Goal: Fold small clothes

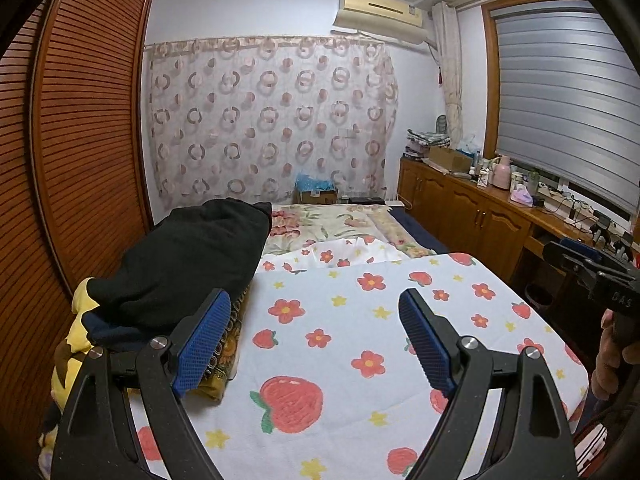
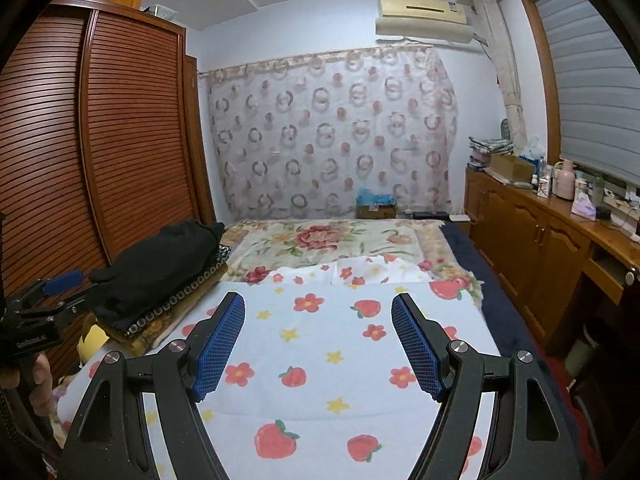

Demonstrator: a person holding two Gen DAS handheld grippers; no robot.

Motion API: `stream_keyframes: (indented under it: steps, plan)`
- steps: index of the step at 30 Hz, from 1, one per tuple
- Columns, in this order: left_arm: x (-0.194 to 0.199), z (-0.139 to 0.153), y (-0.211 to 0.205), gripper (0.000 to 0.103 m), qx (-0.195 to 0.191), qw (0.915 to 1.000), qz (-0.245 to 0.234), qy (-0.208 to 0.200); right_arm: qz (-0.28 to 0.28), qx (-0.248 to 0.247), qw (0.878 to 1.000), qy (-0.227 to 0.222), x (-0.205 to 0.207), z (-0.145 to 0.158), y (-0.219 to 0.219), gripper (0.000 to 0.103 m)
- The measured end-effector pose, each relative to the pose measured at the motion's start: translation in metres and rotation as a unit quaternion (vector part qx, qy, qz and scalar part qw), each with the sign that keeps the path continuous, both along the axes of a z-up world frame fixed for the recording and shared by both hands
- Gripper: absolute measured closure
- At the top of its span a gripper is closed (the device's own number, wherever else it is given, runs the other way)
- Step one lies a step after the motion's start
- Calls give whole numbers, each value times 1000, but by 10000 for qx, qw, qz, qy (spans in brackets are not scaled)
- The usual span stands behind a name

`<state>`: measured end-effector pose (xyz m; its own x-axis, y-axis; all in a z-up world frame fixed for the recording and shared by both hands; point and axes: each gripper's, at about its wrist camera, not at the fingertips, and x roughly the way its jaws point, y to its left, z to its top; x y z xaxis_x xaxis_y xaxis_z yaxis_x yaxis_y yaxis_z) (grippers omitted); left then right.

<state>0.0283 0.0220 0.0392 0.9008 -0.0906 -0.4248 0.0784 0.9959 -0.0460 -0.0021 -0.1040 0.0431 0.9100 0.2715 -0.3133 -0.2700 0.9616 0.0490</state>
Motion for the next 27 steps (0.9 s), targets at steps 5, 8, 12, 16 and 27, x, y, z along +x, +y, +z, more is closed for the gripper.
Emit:
stream_keyframes:
  steps: [5, 8, 12, 16, 27]
  plan:
    - [-3, 2, -1, 16, 5, 10000, 1, -14, -62, 22, 10000, 0, -1, -5, -6, 25]
    - [-3, 2, -1, 16, -1, 10000, -7, -20, -84, 30, 10000, 28, -2, -6, -5, 25]
    - [-3, 1, 0, 16, 3, 10000, -3, -15, -91, 49, 9999, 50, 0, -5, -14, 25]
    - [-3, 0, 0, 16, 7, 10000, 1, -13, -69, 43, 10000, 51, 1, -3, -18, 25]
    - [-3, 0, 0, 16, 5, 10000, -1, -19, -31, 48, 10000, 55, 6, -2, -24, 25]
